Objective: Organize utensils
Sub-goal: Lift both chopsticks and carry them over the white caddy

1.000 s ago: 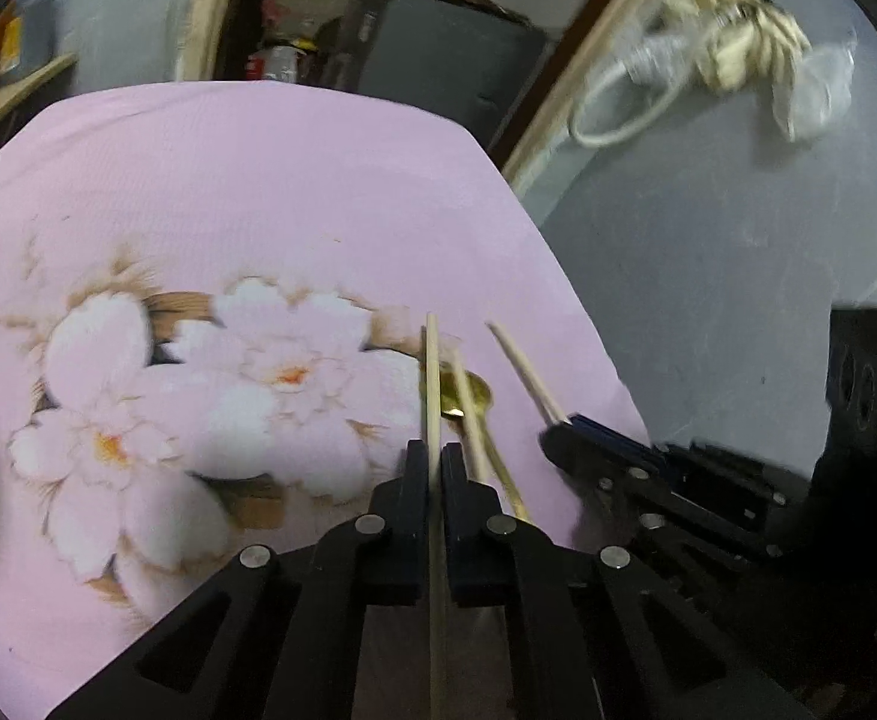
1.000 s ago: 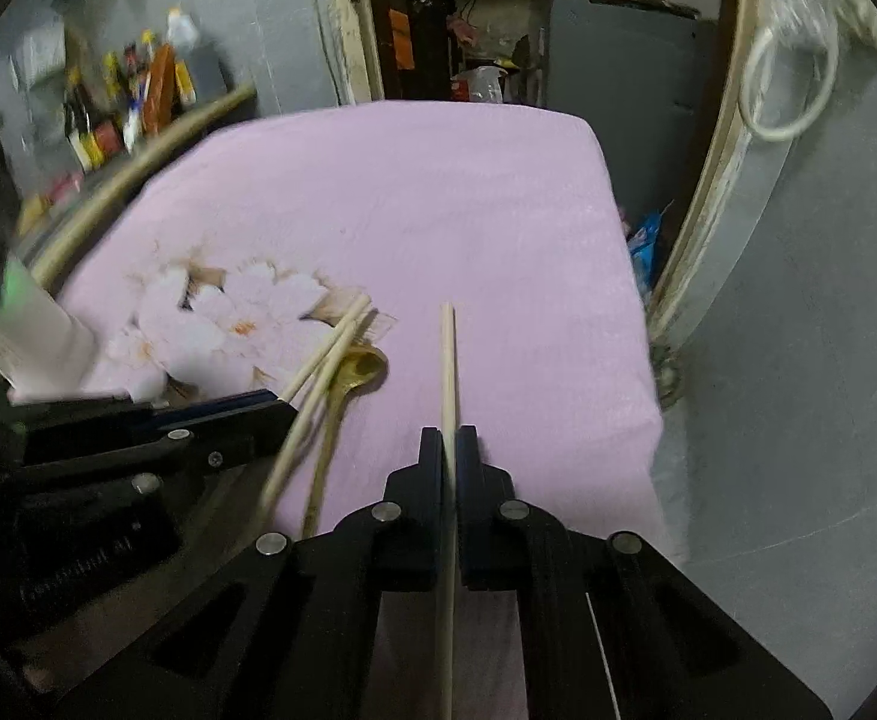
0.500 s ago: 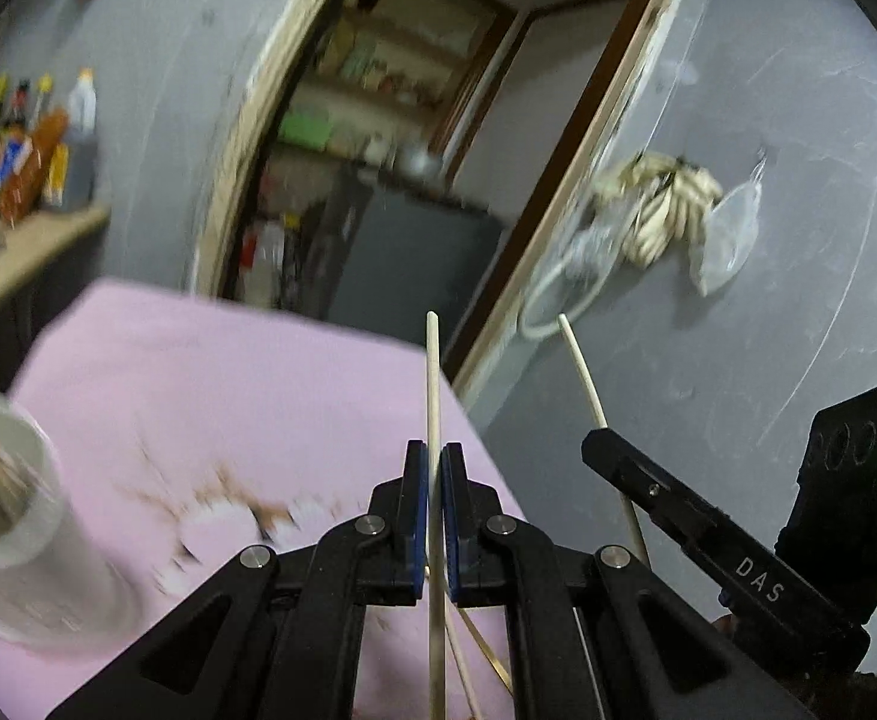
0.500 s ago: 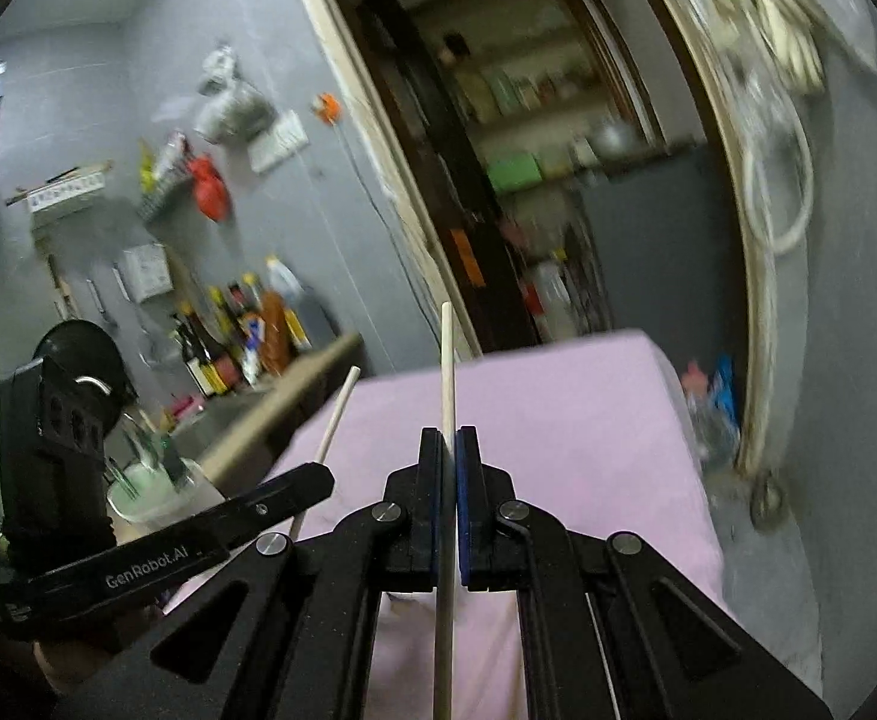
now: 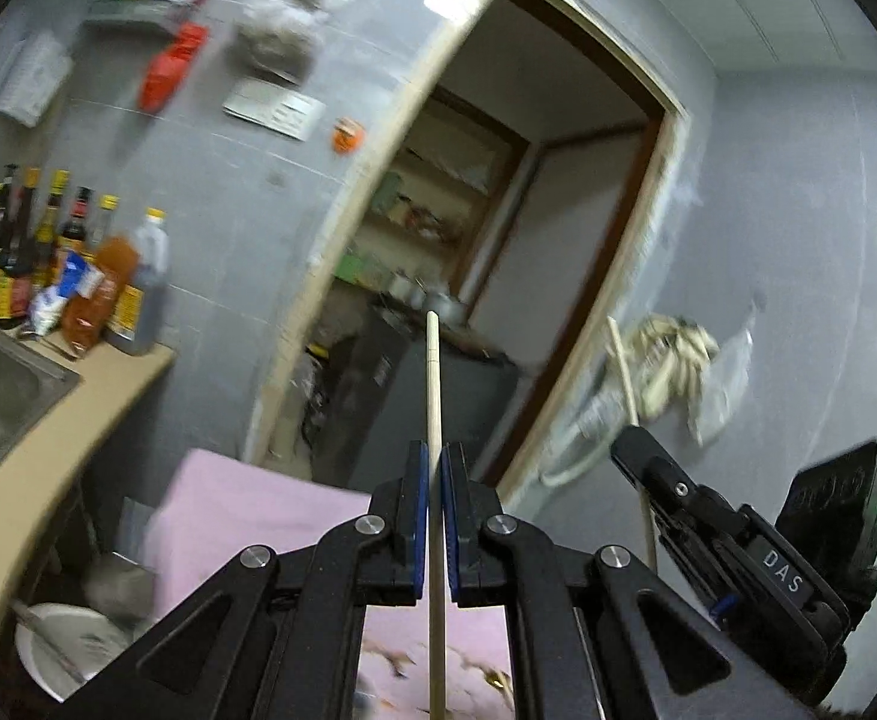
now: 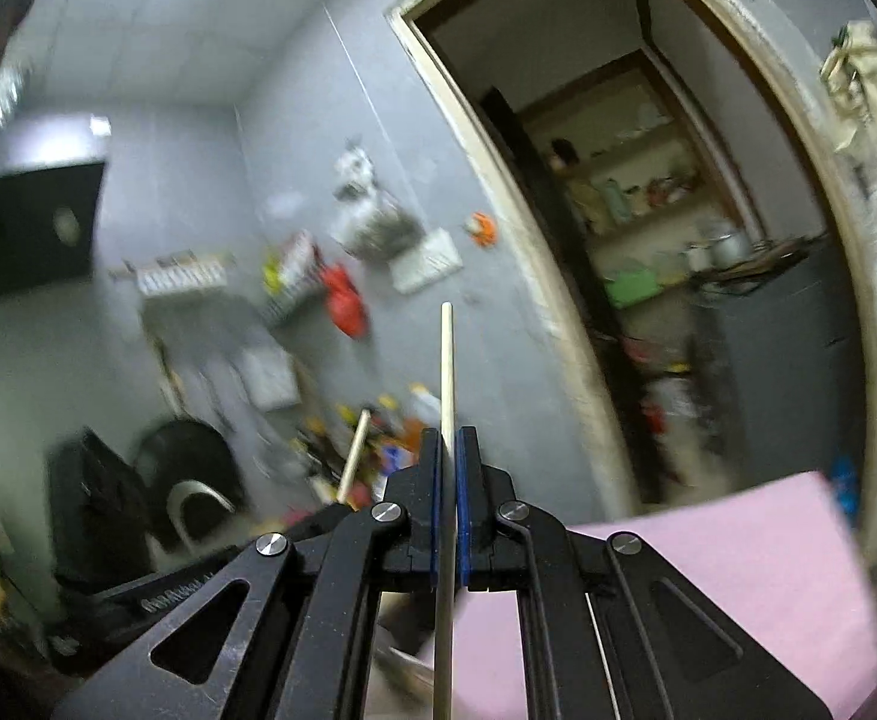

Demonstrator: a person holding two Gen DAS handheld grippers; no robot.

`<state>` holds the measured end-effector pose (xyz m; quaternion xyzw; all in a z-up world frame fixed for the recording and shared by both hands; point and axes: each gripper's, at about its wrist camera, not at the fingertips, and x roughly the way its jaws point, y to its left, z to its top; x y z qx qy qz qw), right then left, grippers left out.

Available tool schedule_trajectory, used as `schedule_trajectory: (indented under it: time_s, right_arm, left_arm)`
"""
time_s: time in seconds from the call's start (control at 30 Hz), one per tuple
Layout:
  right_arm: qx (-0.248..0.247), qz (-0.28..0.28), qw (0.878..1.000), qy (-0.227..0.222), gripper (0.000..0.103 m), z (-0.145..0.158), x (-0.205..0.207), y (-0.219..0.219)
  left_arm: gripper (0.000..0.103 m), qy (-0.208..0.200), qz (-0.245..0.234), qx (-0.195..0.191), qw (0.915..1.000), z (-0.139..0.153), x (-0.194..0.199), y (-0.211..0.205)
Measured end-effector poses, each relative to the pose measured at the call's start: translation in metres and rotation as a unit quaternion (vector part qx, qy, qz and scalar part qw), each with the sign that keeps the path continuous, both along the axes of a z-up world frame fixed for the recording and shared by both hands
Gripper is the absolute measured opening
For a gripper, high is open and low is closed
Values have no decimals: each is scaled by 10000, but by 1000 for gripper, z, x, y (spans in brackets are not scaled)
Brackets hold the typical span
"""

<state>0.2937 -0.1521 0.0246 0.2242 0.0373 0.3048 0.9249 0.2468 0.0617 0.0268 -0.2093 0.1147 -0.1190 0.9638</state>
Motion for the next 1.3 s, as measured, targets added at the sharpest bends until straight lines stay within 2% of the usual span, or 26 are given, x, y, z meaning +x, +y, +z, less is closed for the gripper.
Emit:
schedule_trajectory:
  time_s: [0.13,0.3,0.5,0.7,0.97,1.3]
  right_arm:
    - [139,97,9997,-179,4,-8,1,41]
    - [65,-4,9989,-464,4,-29,2,86]
    - [227,-313,9979,-510,4,-58,-1,99]
    - [590,-667,9947,-513,4,-81,-4,98]
    - [762,-839,9912,-681,4,-96,-5,99]
    - [544,-849,9923,-718,4,-105,0,109]
  left_arm:
    - [5,-221,387,-76,9990,-2,-5,41]
    - [5,-502,712,-172,9961,-13,-8,77]
    - [5,-606,1051,-388,9919,-44,-9,100]
    - [5,-686,1421,-458,9864,-69,-14,104]
    - [5,-830,1675,-353,9817,-79,-17,96]
    - [5,-976,1699,-60,9806,-86,-18,83]
